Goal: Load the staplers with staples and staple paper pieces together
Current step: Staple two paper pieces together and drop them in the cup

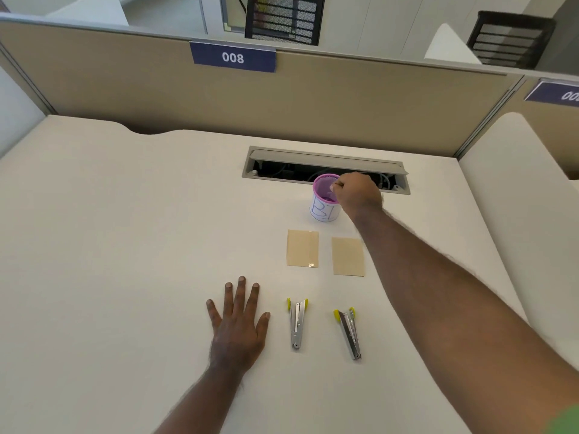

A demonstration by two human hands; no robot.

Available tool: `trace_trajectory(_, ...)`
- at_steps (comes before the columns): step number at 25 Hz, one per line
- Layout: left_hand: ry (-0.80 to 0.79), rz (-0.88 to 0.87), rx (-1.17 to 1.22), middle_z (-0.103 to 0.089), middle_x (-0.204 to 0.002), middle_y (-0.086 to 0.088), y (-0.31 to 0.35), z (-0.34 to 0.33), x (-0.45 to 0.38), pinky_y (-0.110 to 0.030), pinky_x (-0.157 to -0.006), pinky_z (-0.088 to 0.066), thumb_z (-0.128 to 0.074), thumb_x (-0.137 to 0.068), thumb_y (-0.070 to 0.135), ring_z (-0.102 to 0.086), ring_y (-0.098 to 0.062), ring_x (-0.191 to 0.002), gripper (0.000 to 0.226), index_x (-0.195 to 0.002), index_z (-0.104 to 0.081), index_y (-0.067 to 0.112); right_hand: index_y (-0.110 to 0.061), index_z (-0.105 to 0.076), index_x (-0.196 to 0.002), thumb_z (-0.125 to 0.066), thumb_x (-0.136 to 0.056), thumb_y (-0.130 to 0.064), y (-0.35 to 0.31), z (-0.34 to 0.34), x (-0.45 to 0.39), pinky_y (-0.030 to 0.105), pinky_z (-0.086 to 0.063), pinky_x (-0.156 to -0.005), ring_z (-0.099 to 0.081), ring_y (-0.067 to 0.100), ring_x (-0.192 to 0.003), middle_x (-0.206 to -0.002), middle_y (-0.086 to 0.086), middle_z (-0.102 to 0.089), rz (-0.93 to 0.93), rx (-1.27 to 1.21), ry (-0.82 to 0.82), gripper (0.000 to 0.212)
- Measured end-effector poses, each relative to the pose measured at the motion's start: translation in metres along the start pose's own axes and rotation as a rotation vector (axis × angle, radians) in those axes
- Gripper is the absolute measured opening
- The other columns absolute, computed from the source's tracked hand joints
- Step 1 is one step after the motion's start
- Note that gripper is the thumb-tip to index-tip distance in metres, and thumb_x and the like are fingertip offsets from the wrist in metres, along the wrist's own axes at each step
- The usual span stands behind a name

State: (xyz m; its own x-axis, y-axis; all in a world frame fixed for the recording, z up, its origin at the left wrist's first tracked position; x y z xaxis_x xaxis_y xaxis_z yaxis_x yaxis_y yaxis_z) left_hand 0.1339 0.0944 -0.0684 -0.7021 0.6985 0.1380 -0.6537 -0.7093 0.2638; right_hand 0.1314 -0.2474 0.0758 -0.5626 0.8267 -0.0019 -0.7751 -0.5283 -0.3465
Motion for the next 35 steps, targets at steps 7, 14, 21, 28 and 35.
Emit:
trace_trajectory(7,-0.009,0.015,-0.021,0.002,-0.165,0.002,-0.002,-0.003,-0.001,-0.060,-0.117,0.003,-0.008,-0.091,0.057,0.004,-0.025,-0.152,0.070,-0.155,-0.011,0.029,-0.019,-0.066,-0.091,-0.049,-0.091,-0.031,0.051,-0.010,0.031,0.026,-0.036,-0.059,-0.056,0.029,-0.076,-0.093,0.005,-0.070,-0.071,-0.096,0.153,0.021)
trace_trajectory(14,-0.021,0.021,-0.003,0.001,-0.165,0.003,0.001,-0.001,-0.001,-0.060,-0.117,0.002,-0.008,-0.091,0.058,0.003,-0.025,-0.152,0.071,-0.155,-0.013,0.029,-0.030,-0.023,-0.154,-0.071,-0.083,-0.035,0.110,-0.061,0.087,0.044,-0.038,-0.110,-0.028,0.021,-0.142,-0.158,-0.009,-0.030,0.113,0.038,-0.455,0.086)
trace_trajectory(21,-0.033,0.021,0.021,0.005,-0.164,0.005,0.001,0.003,-0.001,-0.058,-0.117,0.006,-0.015,-0.094,0.057,0.008,-0.022,-0.151,0.067,-0.155,-0.010,0.030,-0.027,-0.032,-0.148,-0.077,-0.078,-0.034,0.095,-0.068,0.074,0.046,-0.047,-0.098,-0.040,0.027,-0.129,-0.140,0.003,-0.040,0.092,0.255,-0.463,0.084)
trace_trajectory(28,0.013,0.087,0.238,-0.005,-0.164,0.004,0.006,0.031,-0.003,-0.050,-0.120,0.003,-0.042,-0.100,0.034,0.004,-0.018,-0.152,0.055,-0.152,-0.026,0.025,-0.010,-0.071,-0.097,-0.069,-0.086,-0.010,0.109,-0.048,0.071,0.032,-0.048,-0.073,-0.059,0.025,-0.087,-0.095,0.009,-0.067,-0.068,-0.343,-0.325,0.012)
trace_trajectory(35,-0.216,0.159,1.231,-0.070,-0.112,0.004,0.090,0.098,0.000,-0.029,-0.082,-0.058,-0.062,-0.094,0.025,-0.069,-0.012,-0.098,0.033,-0.127,-0.058,0.026,-0.006,-0.071,-0.086,-0.078,-0.080,-0.008,0.079,0.004,0.148,0.024,-0.058,-0.062,-0.073,0.015,-0.073,-0.081,0.005,-0.076,-0.242,-1.106,-0.435,0.009)
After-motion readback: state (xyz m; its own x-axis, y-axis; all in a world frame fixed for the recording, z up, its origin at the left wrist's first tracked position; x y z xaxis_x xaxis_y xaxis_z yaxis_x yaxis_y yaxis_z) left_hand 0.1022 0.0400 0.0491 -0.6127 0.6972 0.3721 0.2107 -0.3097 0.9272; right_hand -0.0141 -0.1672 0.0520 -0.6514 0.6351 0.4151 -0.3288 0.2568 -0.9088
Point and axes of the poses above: each hand's wrist, its own x-axis away from the middle knuckle, its own z-axis out of the back of the hand, y = z × x, the point moved 4 cm from there along -x, towards the middle knuckle
